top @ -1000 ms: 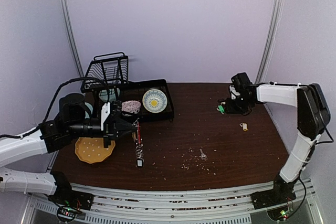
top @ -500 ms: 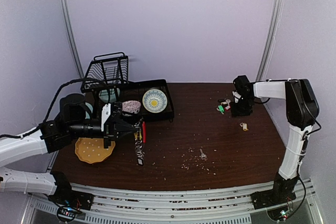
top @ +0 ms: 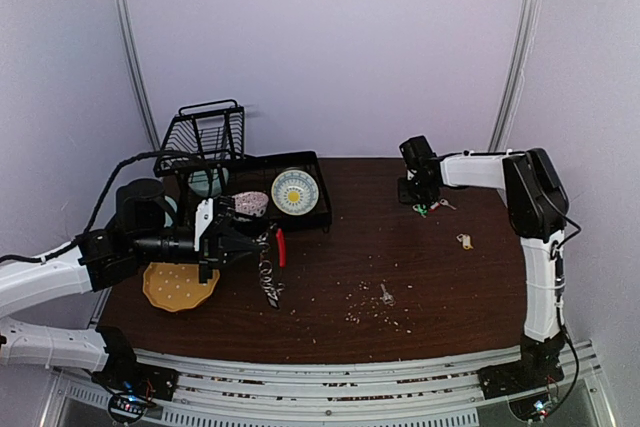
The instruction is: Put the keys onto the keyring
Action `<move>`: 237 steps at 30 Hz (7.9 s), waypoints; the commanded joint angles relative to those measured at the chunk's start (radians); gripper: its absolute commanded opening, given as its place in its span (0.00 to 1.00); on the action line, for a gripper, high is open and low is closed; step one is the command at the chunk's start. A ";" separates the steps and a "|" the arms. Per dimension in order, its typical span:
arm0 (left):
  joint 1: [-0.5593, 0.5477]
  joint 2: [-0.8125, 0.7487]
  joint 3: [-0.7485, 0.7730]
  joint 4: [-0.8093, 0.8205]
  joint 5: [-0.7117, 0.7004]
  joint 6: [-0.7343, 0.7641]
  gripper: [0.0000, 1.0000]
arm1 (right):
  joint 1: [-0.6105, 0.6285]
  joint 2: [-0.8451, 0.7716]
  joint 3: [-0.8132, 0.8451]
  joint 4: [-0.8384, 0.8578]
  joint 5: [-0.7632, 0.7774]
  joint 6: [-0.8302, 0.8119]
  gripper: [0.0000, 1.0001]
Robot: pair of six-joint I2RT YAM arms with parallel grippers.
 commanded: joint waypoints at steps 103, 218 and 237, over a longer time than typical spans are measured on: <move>-0.276 -0.148 -0.104 0.527 -0.433 -0.009 0.00 | 0.665 -0.763 -0.460 0.345 -0.640 -0.251 0.00; -0.277 -0.141 -0.076 0.470 -0.430 0.005 0.00 | 0.581 -0.263 -0.408 0.089 -0.331 -0.563 0.14; -0.276 -0.141 -0.076 0.469 -0.432 0.007 0.00 | 0.582 -0.211 -0.375 0.060 -0.366 -0.566 0.06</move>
